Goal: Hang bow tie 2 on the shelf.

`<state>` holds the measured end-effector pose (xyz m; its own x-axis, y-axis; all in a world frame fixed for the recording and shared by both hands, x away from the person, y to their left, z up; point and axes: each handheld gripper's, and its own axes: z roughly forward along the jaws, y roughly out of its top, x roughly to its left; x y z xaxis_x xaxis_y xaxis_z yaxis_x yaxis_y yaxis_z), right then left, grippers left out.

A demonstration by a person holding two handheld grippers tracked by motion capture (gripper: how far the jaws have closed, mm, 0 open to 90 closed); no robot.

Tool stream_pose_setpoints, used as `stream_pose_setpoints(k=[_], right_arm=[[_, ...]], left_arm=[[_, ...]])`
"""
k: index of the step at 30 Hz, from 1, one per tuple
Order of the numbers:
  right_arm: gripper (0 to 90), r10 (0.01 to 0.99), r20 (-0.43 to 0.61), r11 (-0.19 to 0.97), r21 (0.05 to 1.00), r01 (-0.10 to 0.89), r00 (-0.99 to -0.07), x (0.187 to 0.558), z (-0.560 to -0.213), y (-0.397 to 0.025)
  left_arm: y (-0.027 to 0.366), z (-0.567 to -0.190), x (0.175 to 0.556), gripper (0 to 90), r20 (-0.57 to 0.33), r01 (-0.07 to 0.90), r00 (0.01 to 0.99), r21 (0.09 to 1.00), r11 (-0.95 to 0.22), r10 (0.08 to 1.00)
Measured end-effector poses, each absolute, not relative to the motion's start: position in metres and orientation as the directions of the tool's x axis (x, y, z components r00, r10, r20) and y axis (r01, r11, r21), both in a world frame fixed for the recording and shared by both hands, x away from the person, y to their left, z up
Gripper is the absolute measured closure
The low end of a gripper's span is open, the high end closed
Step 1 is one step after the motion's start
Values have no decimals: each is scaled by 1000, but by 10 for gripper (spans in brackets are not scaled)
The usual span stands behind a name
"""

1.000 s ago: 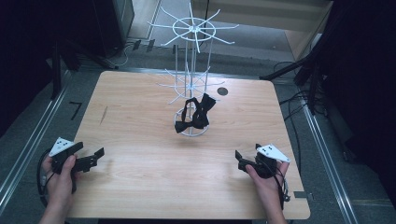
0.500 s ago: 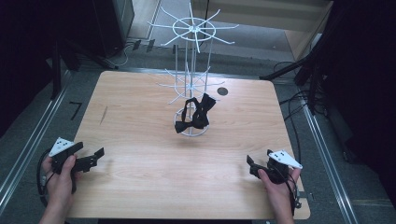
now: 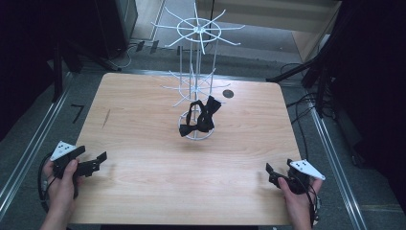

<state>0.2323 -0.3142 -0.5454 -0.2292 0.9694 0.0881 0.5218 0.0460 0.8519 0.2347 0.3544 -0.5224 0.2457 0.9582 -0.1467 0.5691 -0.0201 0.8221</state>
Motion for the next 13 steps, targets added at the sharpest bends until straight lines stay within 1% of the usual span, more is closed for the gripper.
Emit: stream_pose_setpoints(k=[4,13], right_arm=[[138,972,79,51,848,528,-221,230,-548,-321],[141,976,117,-1,849,529,-185,226,-550,-336]], left_arm=[[354,-522,234,82,-147,569,247,822,-21,958],[354,-522,235,82,-148,569,245,822,-19,958]])
